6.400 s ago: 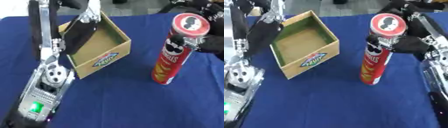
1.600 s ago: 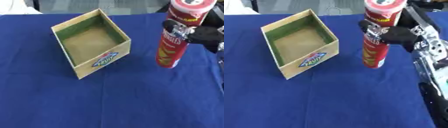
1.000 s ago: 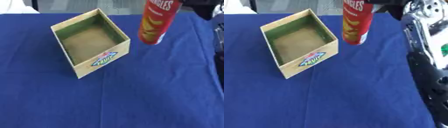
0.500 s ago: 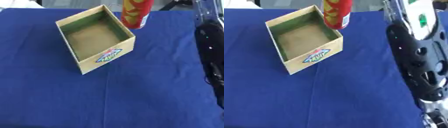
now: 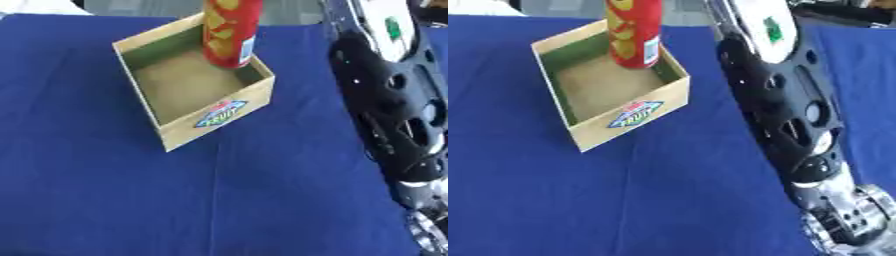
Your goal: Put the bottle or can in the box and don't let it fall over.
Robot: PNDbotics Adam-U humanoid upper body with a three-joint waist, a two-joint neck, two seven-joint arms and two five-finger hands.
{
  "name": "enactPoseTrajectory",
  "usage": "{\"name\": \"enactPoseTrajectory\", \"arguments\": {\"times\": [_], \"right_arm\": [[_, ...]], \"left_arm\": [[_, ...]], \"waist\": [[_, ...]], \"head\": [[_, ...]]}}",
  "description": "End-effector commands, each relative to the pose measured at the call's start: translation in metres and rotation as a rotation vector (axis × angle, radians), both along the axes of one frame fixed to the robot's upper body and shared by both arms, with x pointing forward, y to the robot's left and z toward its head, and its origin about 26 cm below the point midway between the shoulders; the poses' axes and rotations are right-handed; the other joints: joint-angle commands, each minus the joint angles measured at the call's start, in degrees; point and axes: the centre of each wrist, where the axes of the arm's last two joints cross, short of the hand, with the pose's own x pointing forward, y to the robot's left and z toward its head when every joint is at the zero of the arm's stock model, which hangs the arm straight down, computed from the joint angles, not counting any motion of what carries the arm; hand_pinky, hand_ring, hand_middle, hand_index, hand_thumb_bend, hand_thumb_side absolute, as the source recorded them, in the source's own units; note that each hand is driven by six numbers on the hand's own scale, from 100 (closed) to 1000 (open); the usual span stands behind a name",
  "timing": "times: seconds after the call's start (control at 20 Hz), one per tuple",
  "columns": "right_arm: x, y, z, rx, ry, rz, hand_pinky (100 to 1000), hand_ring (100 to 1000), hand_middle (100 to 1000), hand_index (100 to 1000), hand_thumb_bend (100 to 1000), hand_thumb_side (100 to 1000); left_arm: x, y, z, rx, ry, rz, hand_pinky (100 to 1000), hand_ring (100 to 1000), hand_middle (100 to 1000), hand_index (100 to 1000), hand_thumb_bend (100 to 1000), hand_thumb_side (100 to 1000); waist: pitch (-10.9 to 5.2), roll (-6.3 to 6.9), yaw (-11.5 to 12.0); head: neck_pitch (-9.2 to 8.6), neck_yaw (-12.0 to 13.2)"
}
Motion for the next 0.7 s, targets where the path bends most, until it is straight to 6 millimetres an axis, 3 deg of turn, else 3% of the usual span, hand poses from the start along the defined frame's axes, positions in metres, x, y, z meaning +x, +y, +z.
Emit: {"name": "enactPoseTrajectory", "arguments": {"times": [0.05, 0.25, 0.55, 0.7], "right_arm": [[0.005, 0.004, 0.006, 0.017, -0.022, -0.004, 1000, 839, 593, 645, 100, 274], [0.010, 0.006, -0.001, 0.056, -0.034, -0.004, 1000, 848, 593, 646, 100, 302], [0.027, 0.011, -0.029, 0.042, 0.000, -0.002, 1000, 856, 596, 648, 100, 342], [0.036, 0.013, -0.044, 0.020, 0.021, -0.020, 1000, 867, 606, 659, 100, 285]], "left_arm": [[-0.002, -0.002, 0.009, 0.004, -0.040, -0.015, 677, 563, 665, 756, 342, 567], [-0.002, -0.006, 0.010, -0.010, -0.047, -0.032, 677, 561, 665, 756, 340, 573], [-0.001, -0.008, 0.010, -0.028, -0.053, -0.046, 676, 559, 665, 755, 333, 582], [-0.001, -0.009, 0.010, -0.031, -0.052, -0.049, 680, 558, 664, 747, 327, 586]], "waist": [[-0.60, 0.29, 0.44], [0.44, 0.39, 1.71], [1.62, 0.52, 3.06], [1.87, 0.53, 3.23]], "head": [[-1.39, -0.77], [-2.33, -1.92], [-3.20, -2.70], [-3.51, -2.83]]}}
